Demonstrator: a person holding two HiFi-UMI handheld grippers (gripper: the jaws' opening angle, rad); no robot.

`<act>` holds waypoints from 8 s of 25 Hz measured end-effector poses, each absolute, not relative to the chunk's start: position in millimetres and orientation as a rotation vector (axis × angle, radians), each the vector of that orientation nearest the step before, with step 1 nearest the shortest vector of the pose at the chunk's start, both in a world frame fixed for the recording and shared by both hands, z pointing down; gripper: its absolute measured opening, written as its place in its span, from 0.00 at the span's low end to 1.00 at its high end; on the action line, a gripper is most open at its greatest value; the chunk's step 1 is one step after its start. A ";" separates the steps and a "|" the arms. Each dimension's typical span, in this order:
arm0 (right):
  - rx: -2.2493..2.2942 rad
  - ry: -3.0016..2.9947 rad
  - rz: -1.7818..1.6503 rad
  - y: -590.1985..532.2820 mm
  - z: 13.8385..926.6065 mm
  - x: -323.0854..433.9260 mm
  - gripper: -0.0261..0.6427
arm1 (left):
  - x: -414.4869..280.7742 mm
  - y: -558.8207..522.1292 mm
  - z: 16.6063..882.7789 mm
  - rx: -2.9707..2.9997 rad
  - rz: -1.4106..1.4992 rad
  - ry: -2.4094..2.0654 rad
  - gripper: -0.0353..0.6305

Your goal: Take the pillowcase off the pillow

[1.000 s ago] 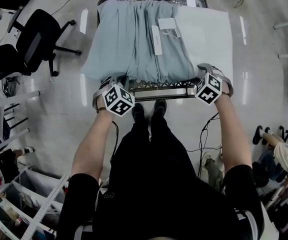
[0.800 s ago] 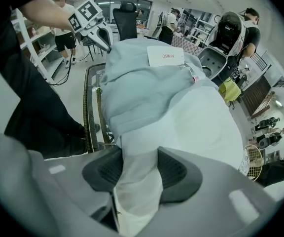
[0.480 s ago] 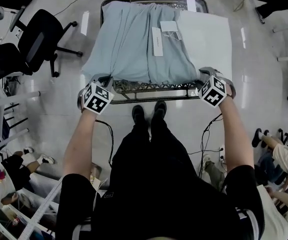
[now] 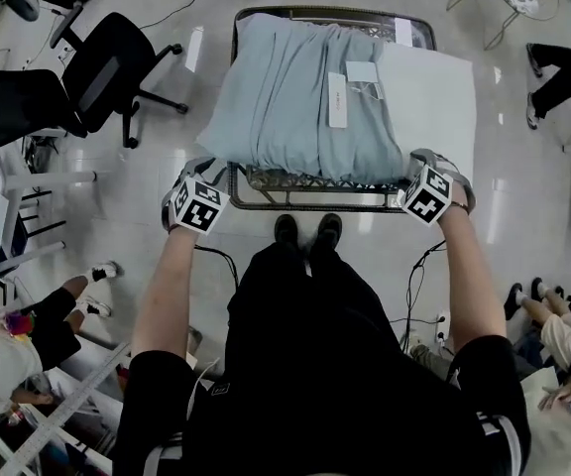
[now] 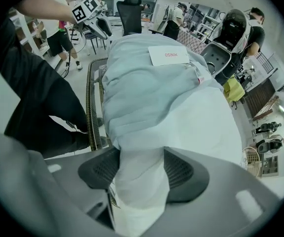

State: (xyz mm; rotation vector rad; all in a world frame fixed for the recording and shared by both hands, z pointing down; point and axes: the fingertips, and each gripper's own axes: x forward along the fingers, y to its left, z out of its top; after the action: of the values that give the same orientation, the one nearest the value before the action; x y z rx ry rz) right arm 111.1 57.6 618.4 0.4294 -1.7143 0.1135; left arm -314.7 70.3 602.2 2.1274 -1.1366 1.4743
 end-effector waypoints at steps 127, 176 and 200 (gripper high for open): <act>0.422 -1.772 0.116 42.6 595.6 37.6 0.35 | -260.3 42.4 600.2 2.619 1.966 -0.854 0.12; -0.025 -1.799 0.469 -200.7 642.9 95.4 0.76 | -230.8 -289.2 600.3 2.404 1.798 -0.143 0.41; -0.013 -1.801 0.405 -152.1 567.8 102.1 0.33 | -315.1 -239.3 562.2 2.372 1.946 0.040 0.06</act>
State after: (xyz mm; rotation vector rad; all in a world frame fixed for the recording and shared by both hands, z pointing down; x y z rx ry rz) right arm 102.1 -152.1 567.8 -0.0128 -1.8015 0.4050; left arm -315.1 -239.3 562.2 2.3718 0.0399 1.9460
